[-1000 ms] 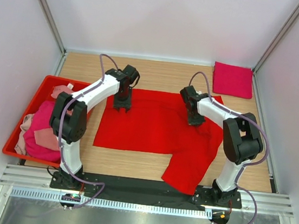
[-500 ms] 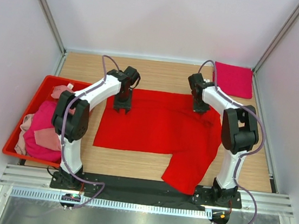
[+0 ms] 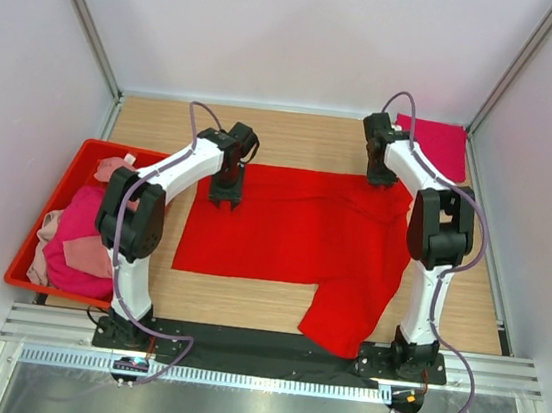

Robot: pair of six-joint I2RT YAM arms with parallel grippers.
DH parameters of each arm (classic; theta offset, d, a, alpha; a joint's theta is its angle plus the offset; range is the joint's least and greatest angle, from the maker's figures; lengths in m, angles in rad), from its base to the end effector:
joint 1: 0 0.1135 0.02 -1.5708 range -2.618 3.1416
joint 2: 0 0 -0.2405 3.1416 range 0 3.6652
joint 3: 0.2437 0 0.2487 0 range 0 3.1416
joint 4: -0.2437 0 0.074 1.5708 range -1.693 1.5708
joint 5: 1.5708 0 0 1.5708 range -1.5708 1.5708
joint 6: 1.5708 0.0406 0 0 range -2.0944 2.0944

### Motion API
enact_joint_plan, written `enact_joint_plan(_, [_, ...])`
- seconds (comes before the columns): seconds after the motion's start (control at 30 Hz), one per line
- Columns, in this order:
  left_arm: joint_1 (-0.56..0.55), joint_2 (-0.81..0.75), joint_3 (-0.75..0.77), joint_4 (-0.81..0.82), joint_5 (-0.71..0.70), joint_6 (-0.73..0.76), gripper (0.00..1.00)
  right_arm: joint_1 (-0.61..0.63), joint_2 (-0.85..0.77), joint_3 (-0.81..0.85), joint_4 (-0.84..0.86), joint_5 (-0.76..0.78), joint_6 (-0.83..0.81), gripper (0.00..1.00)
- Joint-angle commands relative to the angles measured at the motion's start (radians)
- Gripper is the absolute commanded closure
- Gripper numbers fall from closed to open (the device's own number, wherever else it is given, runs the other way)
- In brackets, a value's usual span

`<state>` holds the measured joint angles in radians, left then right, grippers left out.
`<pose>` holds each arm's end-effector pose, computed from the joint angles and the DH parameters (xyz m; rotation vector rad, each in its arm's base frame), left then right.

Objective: Fold and stack the t-shirts
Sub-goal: Fold the tshirt

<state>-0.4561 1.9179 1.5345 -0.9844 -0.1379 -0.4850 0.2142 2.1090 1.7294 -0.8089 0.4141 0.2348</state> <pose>0.3356 -0.1584 0.1932 -0.0622 2.8976 0.0446 0.4248 0.0757 0.1832 0.1350 2.6474 -0.4283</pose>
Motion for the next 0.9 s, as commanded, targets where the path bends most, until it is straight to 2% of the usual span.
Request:
enact_joint_plan(0.0, [-0.001,-0.013,0.012,0.004,0.003,0.02,0.62,0.051,-0.11,-0.034,-0.061,0.022,-0.006,0.72])
enact_joint_plan(0.13, [-0.001,-0.013,-0.002,0.023,0.018,0.008,0.62,0.108,-0.217,-0.174,-0.027,-0.017,0.015,0.69])
enact_joint_plan(0.27, [-0.001,-0.007,0.01,0.018,0.031,0.006,0.62,0.106,-0.212,-0.261,-0.001,-0.012,0.021,0.7])
enact_joint_plan(0.53, [-0.003,-0.022,0.013,0.001,0.015,0.016,0.62,0.1,-0.139,-0.264,0.039,0.041,-0.046,0.7])
enact_joint_plan(0.87, [-0.001,-0.051,-0.03,0.003,0.003,0.006,0.62,0.07,-0.107,-0.264,0.057,-0.005,-0.04,0.69])
